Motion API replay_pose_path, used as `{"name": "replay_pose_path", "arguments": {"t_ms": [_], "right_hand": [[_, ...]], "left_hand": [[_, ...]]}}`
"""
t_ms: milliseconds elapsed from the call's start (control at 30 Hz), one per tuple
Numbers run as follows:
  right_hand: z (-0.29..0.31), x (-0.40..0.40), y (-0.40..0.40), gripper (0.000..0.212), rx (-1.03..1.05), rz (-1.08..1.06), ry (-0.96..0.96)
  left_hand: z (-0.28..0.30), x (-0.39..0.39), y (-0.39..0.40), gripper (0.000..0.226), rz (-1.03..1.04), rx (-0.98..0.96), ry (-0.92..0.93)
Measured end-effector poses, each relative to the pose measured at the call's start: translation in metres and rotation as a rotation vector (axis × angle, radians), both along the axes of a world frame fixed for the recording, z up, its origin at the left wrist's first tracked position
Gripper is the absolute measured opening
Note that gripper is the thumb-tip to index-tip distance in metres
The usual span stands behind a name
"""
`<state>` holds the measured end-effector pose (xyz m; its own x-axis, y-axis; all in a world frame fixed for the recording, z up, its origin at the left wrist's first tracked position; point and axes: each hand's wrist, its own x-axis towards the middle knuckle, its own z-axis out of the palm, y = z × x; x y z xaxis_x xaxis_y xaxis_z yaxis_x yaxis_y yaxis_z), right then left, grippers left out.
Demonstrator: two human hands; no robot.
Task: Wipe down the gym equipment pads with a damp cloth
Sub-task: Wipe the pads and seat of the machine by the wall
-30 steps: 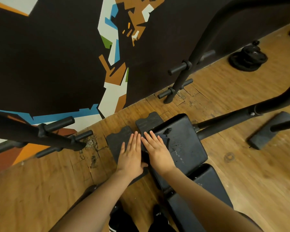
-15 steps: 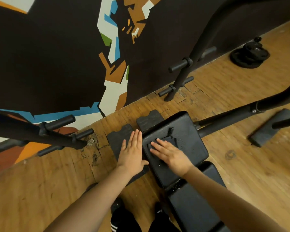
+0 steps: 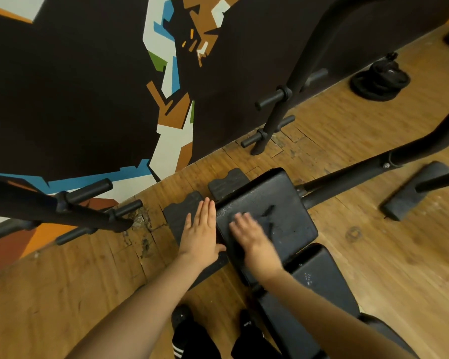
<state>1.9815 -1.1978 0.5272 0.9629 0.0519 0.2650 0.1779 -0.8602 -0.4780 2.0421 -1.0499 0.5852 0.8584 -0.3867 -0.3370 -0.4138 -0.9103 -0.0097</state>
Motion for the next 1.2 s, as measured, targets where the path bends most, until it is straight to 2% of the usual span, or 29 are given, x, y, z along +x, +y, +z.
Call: {"name": "replay_pose_path", "arguments": {"t_ms": [67, 133, 200, 500, 700, 767, 833, 900, 967, 1100, 1200], "right_hand": [[-0.002, -0.005, 0.021, 0.051, -0.07, 0.139, -0.036], [-0.001, -0.003, 0.021, 0.052, -0.087, 0.15, -0.028], [0.001, 0.001, 0.014, 0.045, -0.135, 0.167, -0.061], [-0.023, -0.022, -0.003, 0.052, -0.177, 0.229, -0.018], [-0.017, -0.005, -0.029, 0.045, -0.233, 0.311, -0.039], [-0.016, 0.005, -0.05, 0.051, -0.149, 0.196, -0.037], [-0.011, 0.015, -0.078, 0.059, 0.003, -0.073, 0.019], [-0.002, 0.024, -0.101, 0.066, 0.05, -0.281, 0.148], [0.004, 0.027, -0.107, 0.068, 0.048, -0.314, 0.234], [-0.002, 0.015, -0.073, 0.068, 0.142, -0.456, 0.204], [-0.019, -0.015, -0.026, 0.067, 0.149, -0.343, 0.112]], "left_hand": [[0.0, 0.001, 0.001, 0.111, -0.005, -0.002, -0.001], [0.001, 0.002, 0.001, 0.109, -0.009, -0.005, -0.005], [0.003, 0.002, 0.0, 0.109, -0.014, -0.007, 0.002], [0.008, 0.003, 0.001, 0.119, -0.043, 0.044, 0.031], [0.011, -0.001, -0.012, 0.123, 0.036, 0.113, 0.036], [0.013, -0.003, -0.02, 0.124, 0.053, 0.161, 0.025], [0.013, -0.005, -0.024, 0.122, 0.034, 0.164, 0.007], [0.009, -0.007, -0.021, 0.117, 0.0, 0.142, -0.006], [0.006, -0.008, -0.017, 0.114, -0.033, 0.143, -0.026], [0.004, -0.008, -0.015, 0.112, -0.062, 0.144, -0.044], [0.005, -0.008, -0.016, 0.111, -0.067, 0.142, -0.026]]}}
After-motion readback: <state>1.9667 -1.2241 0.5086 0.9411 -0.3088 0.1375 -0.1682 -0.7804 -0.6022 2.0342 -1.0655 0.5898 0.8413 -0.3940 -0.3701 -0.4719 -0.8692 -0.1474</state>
